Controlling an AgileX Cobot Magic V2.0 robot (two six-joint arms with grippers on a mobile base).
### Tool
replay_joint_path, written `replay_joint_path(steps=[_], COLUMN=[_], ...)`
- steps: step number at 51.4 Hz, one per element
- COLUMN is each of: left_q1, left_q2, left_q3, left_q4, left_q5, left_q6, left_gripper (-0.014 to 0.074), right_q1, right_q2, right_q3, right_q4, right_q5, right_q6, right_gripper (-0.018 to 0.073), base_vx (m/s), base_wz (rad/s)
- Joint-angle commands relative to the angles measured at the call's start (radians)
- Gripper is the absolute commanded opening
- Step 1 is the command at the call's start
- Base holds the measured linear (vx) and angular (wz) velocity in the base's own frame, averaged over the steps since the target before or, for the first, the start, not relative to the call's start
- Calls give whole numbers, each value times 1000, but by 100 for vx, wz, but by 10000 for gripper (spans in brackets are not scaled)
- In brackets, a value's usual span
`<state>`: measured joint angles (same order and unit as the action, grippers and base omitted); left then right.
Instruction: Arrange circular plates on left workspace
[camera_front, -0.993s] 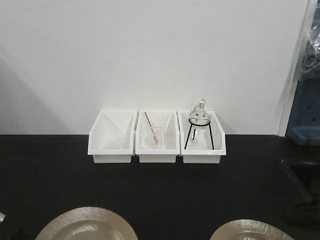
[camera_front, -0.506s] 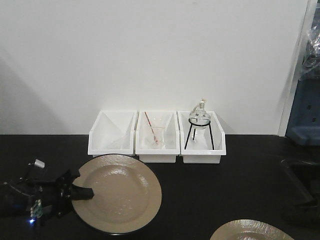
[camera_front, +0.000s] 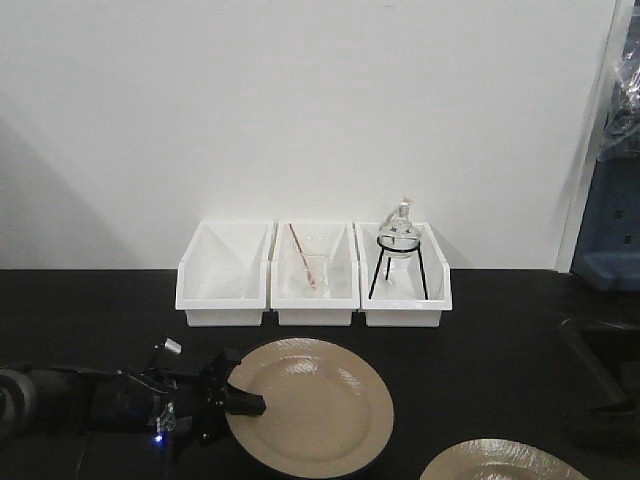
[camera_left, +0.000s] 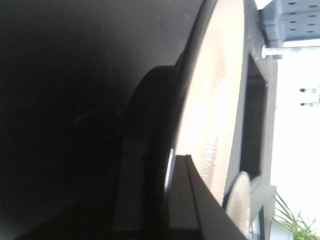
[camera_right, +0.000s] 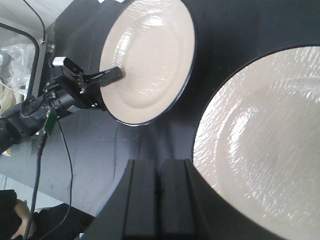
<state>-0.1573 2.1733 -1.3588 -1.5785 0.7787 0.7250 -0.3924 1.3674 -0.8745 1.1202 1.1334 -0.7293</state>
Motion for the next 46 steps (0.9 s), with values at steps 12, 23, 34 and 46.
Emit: replay_joint_path(steps=[12, 23, 34, 46], left_q1=[-2, -1, 7, 26], left_q2=[-57, -57, -65, -72], left_q3=[-38, -38, -38, -38], left_q4=[-81, -78, -8, 146], left_q5=[22, 62, 103, 86], left_q6=[-3, 113, 251, 382], left_gripper=[69, 290, 507, 538], right_q1=[-4, -4, -4, -4], right_q2=[-25, -25, -25, -25], right_q3=[-28, -28, -28, -28], right_q4=[68, 68, 68, 68], right_q5=[9, 11, 17, 17], right_q6=[-13, -13, -17, -38], right_gripper=[-5, -5, -5, -5], base_vx=[0, 0, 0, 0], base_wz=[0, 0, 0, 0])
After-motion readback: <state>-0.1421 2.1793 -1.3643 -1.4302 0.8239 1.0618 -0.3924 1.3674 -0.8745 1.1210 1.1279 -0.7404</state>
